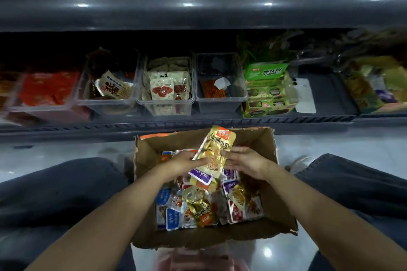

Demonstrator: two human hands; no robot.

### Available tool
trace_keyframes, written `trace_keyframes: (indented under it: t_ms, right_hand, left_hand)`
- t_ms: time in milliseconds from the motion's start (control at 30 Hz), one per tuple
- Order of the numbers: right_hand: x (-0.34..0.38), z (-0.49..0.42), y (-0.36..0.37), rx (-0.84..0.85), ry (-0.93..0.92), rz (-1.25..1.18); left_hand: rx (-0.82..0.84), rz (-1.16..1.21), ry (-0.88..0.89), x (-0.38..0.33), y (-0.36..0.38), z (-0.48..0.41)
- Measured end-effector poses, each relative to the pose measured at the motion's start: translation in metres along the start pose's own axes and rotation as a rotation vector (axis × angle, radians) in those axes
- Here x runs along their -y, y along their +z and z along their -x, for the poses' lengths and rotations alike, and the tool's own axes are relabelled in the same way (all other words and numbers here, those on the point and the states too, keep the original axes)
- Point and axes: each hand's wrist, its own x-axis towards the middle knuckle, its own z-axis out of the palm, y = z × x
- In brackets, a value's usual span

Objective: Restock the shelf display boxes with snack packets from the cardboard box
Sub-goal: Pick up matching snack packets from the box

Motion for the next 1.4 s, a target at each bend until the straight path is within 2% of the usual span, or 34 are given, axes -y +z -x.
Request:
trace_keyframes:
  t_ms: [133, 300, 433, 567, 800, 867, 967, 1033, 1133, 1300, 1400]
  right_hand:
    - [0.033, 0.033, 0.021, -0.063, -0.157, 0.027]
    - [0.059, 0.07, 0.04, -0.214, -0.392, -0.048]
    - [0.077, 0.104, 0.037, -0.29, -0.497, -0.024]
    - [0.095, 0.132, 0.03, -0.287, -0.52, -0.065]
    - [0.127, 0.157, 0.052, -0.274, -0.613, 0.136]
    - [0.133, 0.159, 0.057, -0.274, -0.614, 0.157]
    - [0.136, 0.161, 0.062, -0.267, -0.61, 0.204]
    - [0.136, 0.162, 0.067, -0.226, -0.587, 0.304]
    - [0.137, 0.162, 0.075, -0.233, -0.582, 0.343]
    - [0.151, 0.159, 0.073, -0.361, -0.626, 0.113]
    - [0.161, 0.161, 0.077, -0.318, -0.617, 0.058]
  left_hand:
    - [-0.141, 0.169, 0.228, -0.028, 0.0, 0.032]
    - [-0.206, 0.227, 0.435, -0.066, 0.007, 0.072]
    - [-0.331, 0.3, 0.446, -0.086, -0.003, 0.102]
    - [-0.433, 0.265, 0.499, -0.099, -0.026, 0.129]
    - [-0.308, 0.0, 0.513, -0.126, -0.043, 0.163]
    - [-0.393, 0.092, 0.556, -0.13, -0.045, 0.169]
    - [-0.534, 0.38, 0.619, -0.134, -0.047, 0.173]
    - [-0.566, 0.465, 0.662, -0.137, -0.047, 0.175]
    - [-0.543, 0.453, 0.67, -0.141, -0.047, 0.175]
    - [-0.491, 0.349, 0.659, -0.137, -0.055, 0.174]
    - [-0.383, 0.254, 0.651, -0.137, -0.06, 0.179]
